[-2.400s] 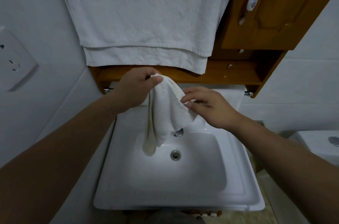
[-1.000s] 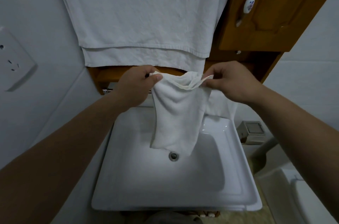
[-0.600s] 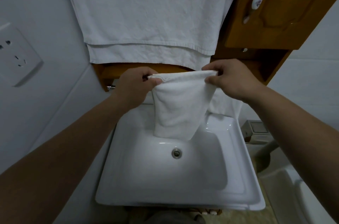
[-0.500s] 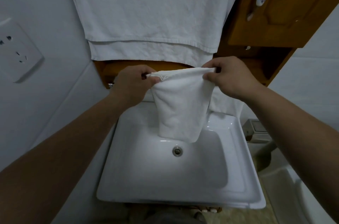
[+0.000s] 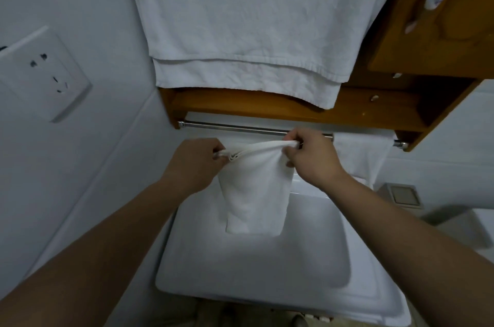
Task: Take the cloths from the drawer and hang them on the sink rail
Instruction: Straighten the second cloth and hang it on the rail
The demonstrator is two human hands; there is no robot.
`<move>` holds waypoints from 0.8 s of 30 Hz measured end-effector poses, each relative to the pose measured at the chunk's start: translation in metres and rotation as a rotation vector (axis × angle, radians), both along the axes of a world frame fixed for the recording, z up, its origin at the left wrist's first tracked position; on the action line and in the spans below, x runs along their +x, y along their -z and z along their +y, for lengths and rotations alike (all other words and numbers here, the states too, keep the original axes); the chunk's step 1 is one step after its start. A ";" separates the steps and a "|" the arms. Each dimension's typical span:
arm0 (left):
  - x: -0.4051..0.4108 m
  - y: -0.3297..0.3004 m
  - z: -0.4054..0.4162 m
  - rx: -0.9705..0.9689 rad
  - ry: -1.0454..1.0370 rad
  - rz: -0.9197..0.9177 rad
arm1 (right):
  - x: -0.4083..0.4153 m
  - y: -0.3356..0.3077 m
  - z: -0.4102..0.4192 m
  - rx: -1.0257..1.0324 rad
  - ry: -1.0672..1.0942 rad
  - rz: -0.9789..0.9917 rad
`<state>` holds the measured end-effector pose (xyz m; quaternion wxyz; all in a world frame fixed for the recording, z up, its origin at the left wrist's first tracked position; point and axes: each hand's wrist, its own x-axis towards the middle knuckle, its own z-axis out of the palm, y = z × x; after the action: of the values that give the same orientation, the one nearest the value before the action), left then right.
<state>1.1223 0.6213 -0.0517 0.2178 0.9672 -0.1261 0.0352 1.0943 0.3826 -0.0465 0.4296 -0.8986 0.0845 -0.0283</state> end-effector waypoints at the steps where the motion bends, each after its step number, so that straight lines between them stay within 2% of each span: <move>1: 0.001 0.005 0.003 -0.001 -0.017 -0.002 | 0.002 0.006 0.005 0.045 0.028 -0.015; 5: 0.013 0.022 0.006 0.014 -0.047 -0.094 | 0.015 0.028 0.021 0.039 0.097 -0.134; 9: 0.040 0.039 0.008 0.031 -0.090 -0.189 | 0.035 0.045 0.031 -0.099 0.089 -0.312; 14: 0.081 0.053 0.009 0.080 -0.041 -0.405 | 0.079 0.072 0.038 -0.222 0.033 -0.590; 19: 0.114 0.082 0.026 0.140 -0.025 -0.533 | 0.124 0.117 0.036 -0.471 -0.220 -0.866; 24: 0.138 0.109 0.033 0.172 -0.005 -0.580 | 0.154 0.153 0.031 -0.731 -0.459 -0.953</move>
<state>1.2604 0.6546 -0.1604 0.0896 0.9320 -0.1833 0.2997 1.2485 0.4136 -0.1996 0.0814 -0.8712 -0.3250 -0.3589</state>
